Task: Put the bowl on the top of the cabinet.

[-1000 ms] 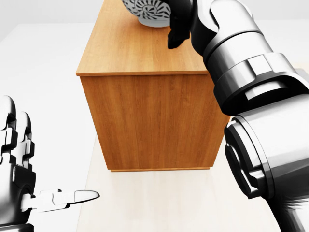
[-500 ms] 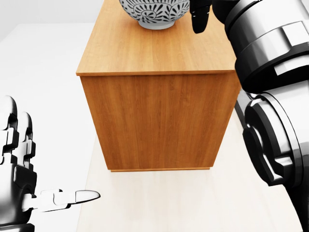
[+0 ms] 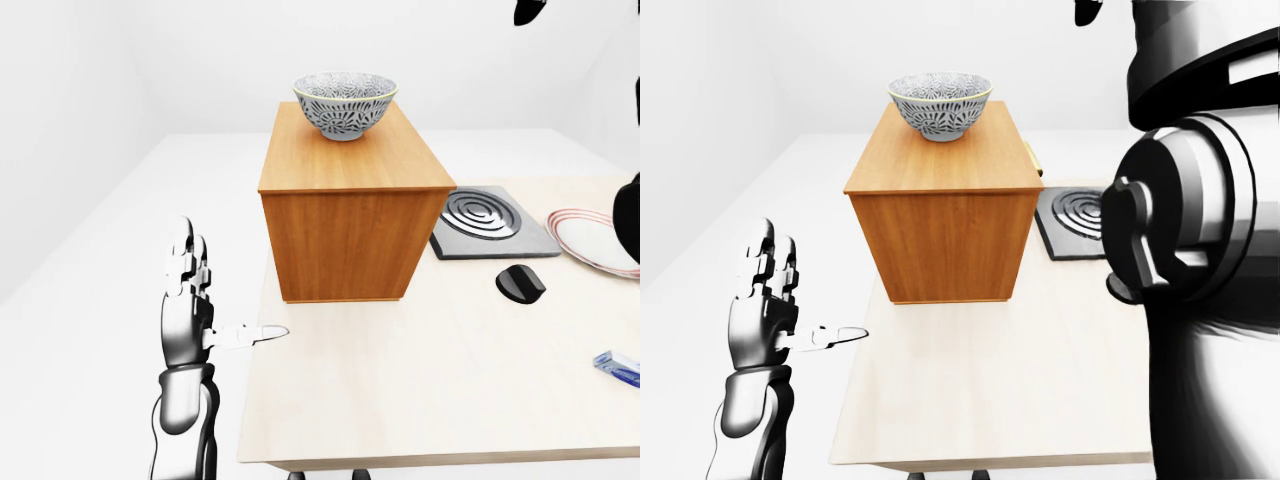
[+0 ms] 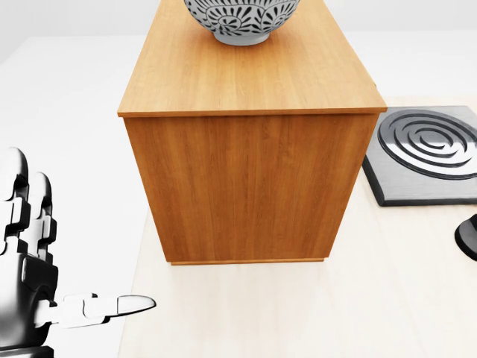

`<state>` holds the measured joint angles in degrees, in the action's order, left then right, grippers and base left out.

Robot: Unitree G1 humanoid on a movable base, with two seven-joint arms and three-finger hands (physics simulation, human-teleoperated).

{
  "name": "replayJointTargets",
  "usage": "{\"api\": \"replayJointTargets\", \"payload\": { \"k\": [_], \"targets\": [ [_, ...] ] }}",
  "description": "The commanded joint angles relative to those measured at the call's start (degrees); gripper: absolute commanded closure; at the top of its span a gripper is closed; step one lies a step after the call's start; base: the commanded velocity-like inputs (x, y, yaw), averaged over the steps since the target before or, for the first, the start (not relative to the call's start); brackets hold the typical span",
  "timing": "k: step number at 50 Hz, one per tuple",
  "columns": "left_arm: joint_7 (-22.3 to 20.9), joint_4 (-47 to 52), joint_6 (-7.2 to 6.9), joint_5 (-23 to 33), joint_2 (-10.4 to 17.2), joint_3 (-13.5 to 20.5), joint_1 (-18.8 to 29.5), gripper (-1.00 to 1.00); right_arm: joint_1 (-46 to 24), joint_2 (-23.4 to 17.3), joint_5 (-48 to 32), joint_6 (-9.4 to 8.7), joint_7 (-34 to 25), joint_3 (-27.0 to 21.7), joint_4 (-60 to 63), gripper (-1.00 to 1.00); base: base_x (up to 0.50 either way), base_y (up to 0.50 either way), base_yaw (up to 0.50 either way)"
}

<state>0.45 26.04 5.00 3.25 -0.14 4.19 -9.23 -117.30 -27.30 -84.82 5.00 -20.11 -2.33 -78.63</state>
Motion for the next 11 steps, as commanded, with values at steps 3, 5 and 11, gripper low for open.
{"api": "replayJointTargets", "payload": {
  "k": [3,5,11],
  "targets": [
    [-0.3,0.0,0.00,0.0,0.0,-0.3,0.0,-1.00,-2.7,-8.1,-5.0,0.00,1.8,-2.8,0.0,-1.00,0.00,0.00,0.00],
    [-0.2,0.4,0.00,0.1,0.0,-0.3,-0.2,-1.00,-2.7,-9.5,-5.8,0.00,2.7,-2.9,0.0,-1.00,0.00,0.00,0.00],
    [0.2,0.4,0.00,0.4,-0.1,0.1,0.2,-1.00,-2.7,-13.0,-7.2,0.00,3.3,-4.0,0.1,-1.00,0.00,0.00,0.00]
  ]
}}
